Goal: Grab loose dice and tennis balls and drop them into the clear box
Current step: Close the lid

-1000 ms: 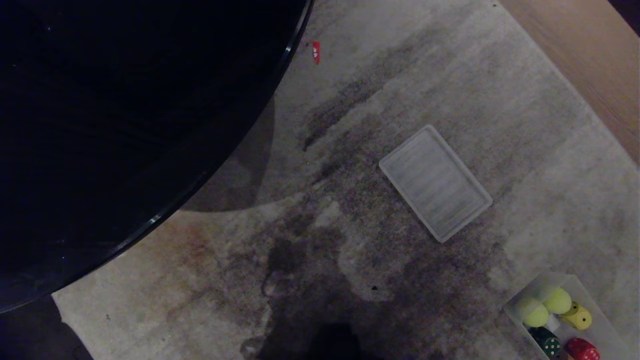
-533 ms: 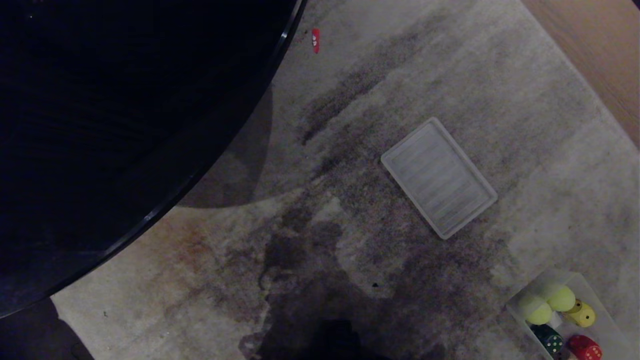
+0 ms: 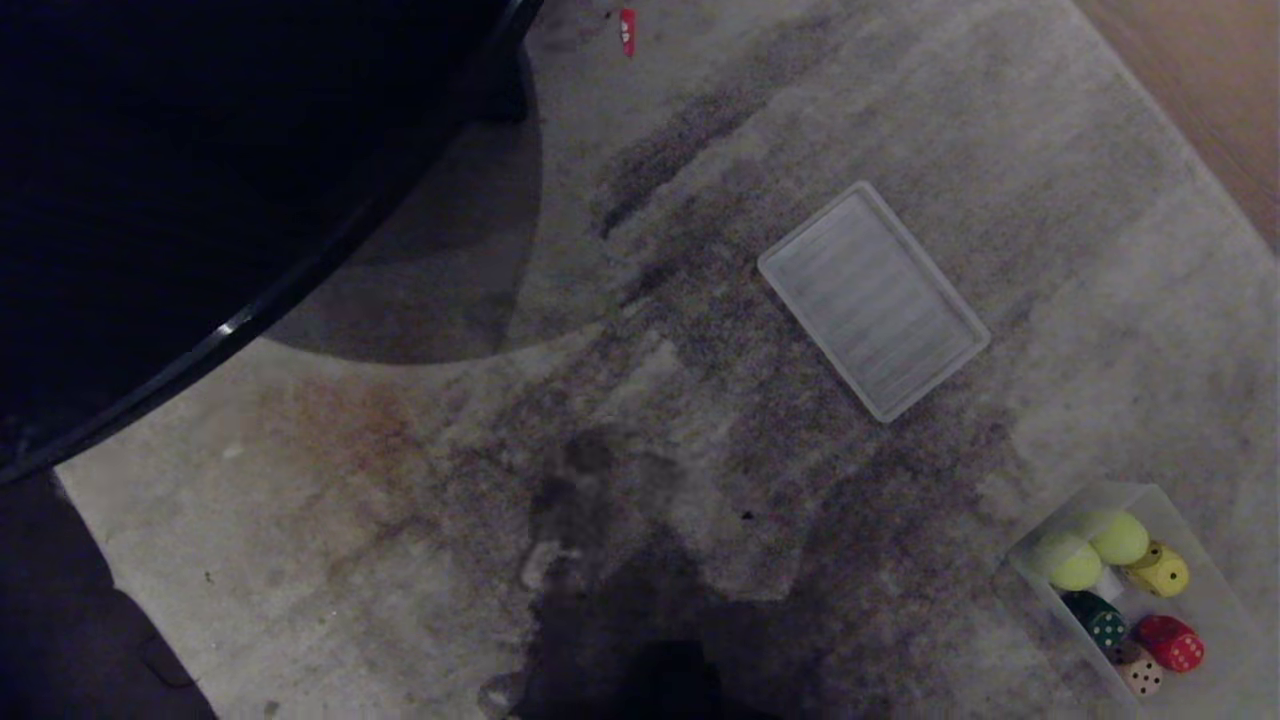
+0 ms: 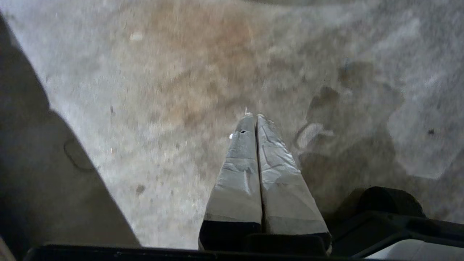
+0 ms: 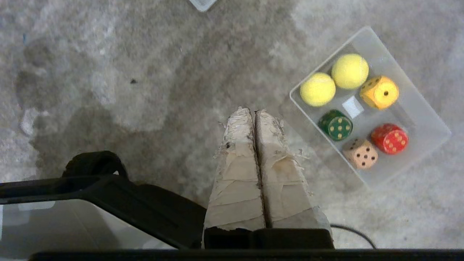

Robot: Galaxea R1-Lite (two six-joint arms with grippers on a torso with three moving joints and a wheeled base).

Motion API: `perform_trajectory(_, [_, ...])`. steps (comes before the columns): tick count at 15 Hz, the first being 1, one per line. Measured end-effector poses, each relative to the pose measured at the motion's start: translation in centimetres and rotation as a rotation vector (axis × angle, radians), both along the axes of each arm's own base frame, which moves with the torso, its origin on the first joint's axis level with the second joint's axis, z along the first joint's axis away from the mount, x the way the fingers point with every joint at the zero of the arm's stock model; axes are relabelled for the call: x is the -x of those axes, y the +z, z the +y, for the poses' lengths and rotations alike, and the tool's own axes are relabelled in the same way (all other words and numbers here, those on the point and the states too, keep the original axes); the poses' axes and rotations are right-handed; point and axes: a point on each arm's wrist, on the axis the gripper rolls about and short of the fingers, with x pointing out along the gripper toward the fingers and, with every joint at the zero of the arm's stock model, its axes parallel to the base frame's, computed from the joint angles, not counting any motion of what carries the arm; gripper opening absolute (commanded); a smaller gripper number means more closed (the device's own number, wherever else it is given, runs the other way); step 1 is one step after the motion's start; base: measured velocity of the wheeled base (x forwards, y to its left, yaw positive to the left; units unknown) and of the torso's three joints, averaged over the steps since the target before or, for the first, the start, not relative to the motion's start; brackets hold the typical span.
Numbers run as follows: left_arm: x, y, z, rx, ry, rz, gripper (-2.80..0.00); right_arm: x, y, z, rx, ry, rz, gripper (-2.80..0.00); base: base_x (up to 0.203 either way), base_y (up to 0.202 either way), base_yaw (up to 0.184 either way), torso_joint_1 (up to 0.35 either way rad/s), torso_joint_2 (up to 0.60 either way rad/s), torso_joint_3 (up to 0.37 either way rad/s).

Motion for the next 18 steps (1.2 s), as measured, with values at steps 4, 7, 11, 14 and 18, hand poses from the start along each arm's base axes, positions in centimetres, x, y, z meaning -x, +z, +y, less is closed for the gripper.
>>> perform_trajectory(4, [0.0, 0.01, 0.0, 0.0, -0.001, -0.001, -2.8, 0.0, 0.0, 0.0, 0.0, 0.0, 0.0, -2.8, 0.0, 0.0, 0.0, 0.0, 0.0, 0.0])
perform_trajectory(7, [0.0, 0.01, 0.0, 0.0, -0.001, -0.001, -2.8, 0.01, -0.01, 0.0, 0.003, 0.001, 0.0, -2.8, 0.0, 0.0, 0.0, 0.0, 0.0, 0.0])
perform_trajectory(11, [0.0, 0.01, 0.0, 0.002, -0.001, -0.001, -2.8, 0.01, -0.01, 0.01, 0.006, 0.004, 0.0, -2.8, 0.0, 0.0, 0.0, 0.0, 0.0, 0.0])
perform_trajectory(14, [0.0, 0.01, 0.0, 0.001, -0.001, -0.001, -2.8, 0.01, -0.03, 0.03, 0.027, 0.017, 0.003, -2.8, 0.0, 0.0, 0.0, 0.0, 0.0, 0.0])
perform_trajectory(18, [0.0, 0.01, 0.0, 0.0, -0.001, -0.001, -2.8, 0.06, 0.47, 0.03, 0.011, 0.017, 0.01, -2.8, 0.0, 0.0, 0.0, 0.0, 0.0, 0.0])
